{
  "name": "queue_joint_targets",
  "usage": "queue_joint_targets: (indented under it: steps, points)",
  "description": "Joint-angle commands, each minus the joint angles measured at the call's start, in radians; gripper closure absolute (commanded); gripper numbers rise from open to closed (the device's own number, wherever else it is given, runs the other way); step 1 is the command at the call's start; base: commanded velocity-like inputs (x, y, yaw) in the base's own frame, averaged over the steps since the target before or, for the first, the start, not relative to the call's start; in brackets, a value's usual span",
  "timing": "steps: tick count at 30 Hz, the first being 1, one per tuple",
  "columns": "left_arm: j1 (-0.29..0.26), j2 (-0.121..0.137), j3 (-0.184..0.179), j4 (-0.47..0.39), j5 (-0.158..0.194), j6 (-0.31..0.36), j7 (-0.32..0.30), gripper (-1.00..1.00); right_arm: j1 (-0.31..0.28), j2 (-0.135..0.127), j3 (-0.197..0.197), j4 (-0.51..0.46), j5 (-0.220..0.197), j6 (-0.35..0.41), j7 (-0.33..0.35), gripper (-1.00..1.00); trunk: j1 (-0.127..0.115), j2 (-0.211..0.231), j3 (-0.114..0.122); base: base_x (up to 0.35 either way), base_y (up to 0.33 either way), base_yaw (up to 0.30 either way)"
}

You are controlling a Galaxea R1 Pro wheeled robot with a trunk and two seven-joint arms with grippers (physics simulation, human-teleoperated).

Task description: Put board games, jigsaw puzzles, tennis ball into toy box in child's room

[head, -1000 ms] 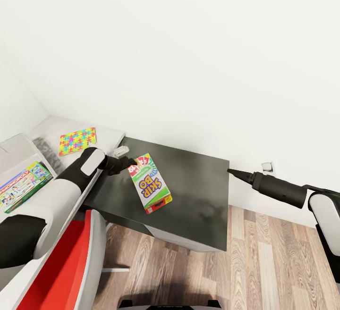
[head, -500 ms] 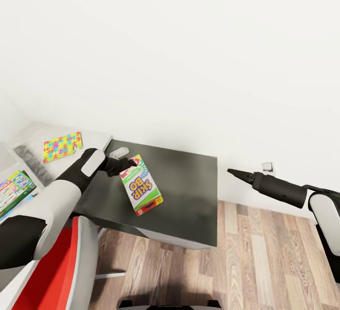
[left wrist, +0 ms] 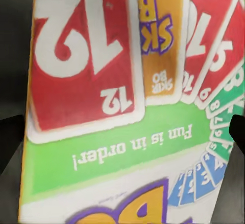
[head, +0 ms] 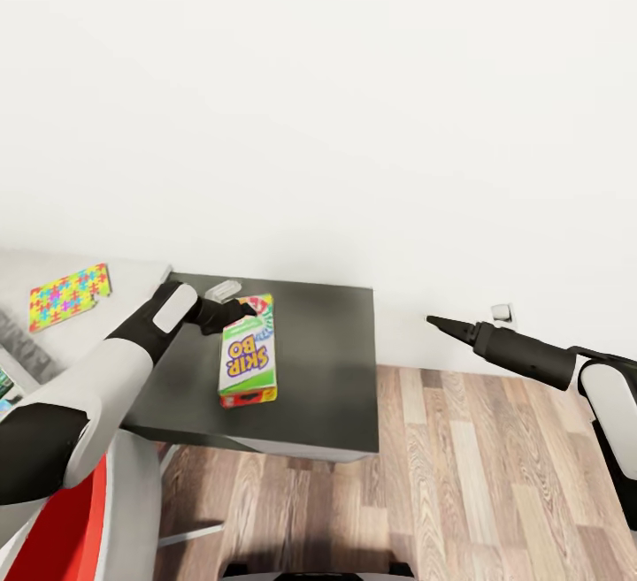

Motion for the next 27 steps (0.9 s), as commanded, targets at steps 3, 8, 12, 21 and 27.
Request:
queue_joint_targets:
  steps: [3, 8, 12, 21, 27]
  points:
    - [-0.001, 0.001, -0.007, 0.000, 0.012, 0.001, 0.007, -1.00, -0.001, 0.000, -0.001, 0.000, 0.007, 0.004, 0.009, -1.00, 0.001, -0.002, -0.001, 0.000, 0.000, -0.197]
    - [-0.001, 0.001, -0.008, 0.001, 0.012, 0.001, 0.007, -1.00, -0.001, 0.000, -0.005, 0.000, 0.007, 0.004, 0.009, -1.00, 0.001, -0.002, -0.001, 0.000, 0.000, -0.100]
    - [-0.001, 0.001, -0.008, 0.002, 0.011, 0.001, 0.006, -1.00, -0.001, 0.000, -0.010, 0.000, 0.007, 0.004, 0.009, -1.00, 0.001, -0.002, -0.001, 0.000, 0.000, -0.045]
    - [-0.001, -0.001, -0.010, 0.002, 0.010, 0.001, 0.005, -1.00, -0.001, 0.001, -0.014, 0.000, 0.007, 0.004, 0.009, -1.00, 0.001, -0.002, -0.001, 0.000, 0.000, -0.017]
    - [-0.001, -0.002, -0.011, 0.002, 0.010, 0.001, 0.005, -1.00, -0.001, 0.001, -0.014, 0.000, 0.006, 0.004, 0.009, -1.00, 0.001, -0.002, -0.001, 0.000, 0.000, -0.124]
